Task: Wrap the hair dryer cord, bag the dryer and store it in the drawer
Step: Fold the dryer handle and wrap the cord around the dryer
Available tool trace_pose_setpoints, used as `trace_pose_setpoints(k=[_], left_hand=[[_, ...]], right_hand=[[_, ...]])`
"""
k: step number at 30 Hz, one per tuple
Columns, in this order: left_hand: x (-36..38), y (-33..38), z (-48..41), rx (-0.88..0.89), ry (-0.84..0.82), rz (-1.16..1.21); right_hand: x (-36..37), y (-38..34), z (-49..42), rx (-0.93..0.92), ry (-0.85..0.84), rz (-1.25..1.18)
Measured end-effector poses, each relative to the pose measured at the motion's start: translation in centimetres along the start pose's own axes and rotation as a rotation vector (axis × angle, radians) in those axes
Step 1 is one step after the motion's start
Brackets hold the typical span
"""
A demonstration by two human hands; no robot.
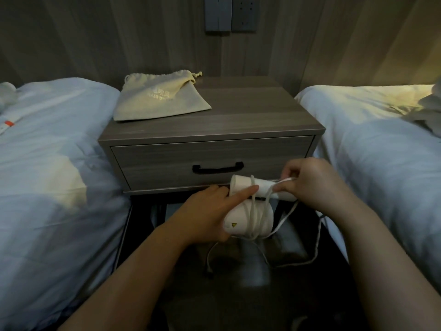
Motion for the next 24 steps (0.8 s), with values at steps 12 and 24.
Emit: trace_pose_setpoints(k=[12,24], left_hand=[[-1.6,1.5,0.0,0.079,0.166,0.001],[-1.2,2.9,0.0,0.122,0.147,-0.081]], right_hand=[[-2.0,0.7,-0.2,-0.056,0.158,-0.320],[-1.4,0.1,0.0,-0.023,0.189,-0.226]])
Point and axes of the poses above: each hand's wrist, its own z-axis away from the middle knuckle, its own x-axis out of the palm, y = z × x, the point moved 9 cm from there along -z, towards the middle knuckle, and after that the axes turned 13 degrees about -z, right-handed, at the moved point
